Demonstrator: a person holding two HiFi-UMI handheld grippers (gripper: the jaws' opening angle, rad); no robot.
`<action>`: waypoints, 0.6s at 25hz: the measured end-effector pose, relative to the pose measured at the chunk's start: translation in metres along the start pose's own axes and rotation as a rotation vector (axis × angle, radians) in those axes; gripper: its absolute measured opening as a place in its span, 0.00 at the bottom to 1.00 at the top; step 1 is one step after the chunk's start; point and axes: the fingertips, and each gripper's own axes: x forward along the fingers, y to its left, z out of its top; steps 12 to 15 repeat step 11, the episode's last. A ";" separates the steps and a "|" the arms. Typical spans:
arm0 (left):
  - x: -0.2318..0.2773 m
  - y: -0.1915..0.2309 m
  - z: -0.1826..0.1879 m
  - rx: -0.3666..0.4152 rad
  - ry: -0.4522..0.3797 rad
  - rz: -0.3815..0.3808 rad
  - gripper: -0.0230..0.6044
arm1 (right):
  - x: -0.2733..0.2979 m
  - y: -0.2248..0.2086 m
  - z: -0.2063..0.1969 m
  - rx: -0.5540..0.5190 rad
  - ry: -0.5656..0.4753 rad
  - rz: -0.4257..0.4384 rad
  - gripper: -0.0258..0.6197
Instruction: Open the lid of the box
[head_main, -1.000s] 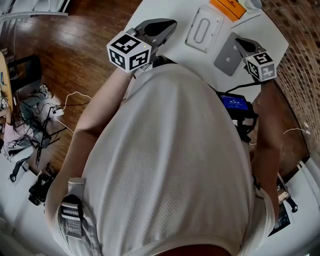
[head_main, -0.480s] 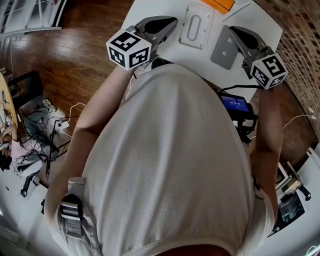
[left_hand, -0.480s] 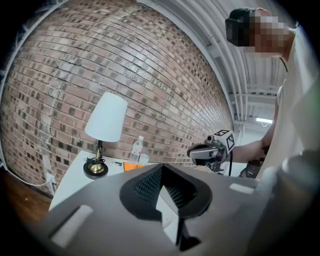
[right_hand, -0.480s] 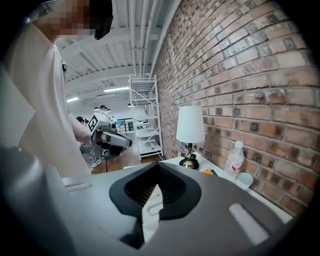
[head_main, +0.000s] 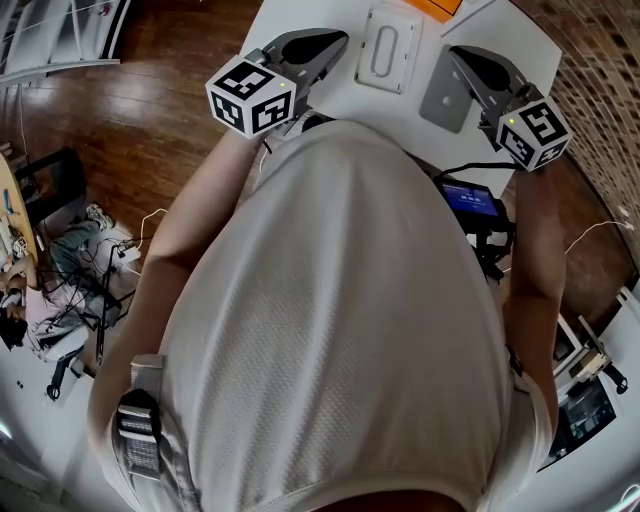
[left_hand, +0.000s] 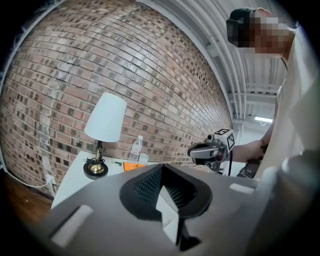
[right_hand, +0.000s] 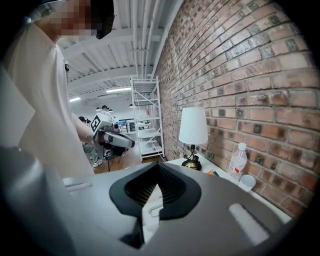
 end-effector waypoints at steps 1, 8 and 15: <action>0.000 0.000 0.000 0.000 0.001 0.000 0.04 | 0.000 0.001 0.000 -0.001 0.001 0.002 0.04; -0.001 0.002 -0.003 -0.004 0.005 0.000 0.04 | 0.003 0.004 0.003 0.007 -0.009 0.018 0.04; 0.001 0.001 -0.002 -0.002 0.006 -0.001 0.04 | 0.004 0.004 0.004 0.000 -0.012 0.024 0.04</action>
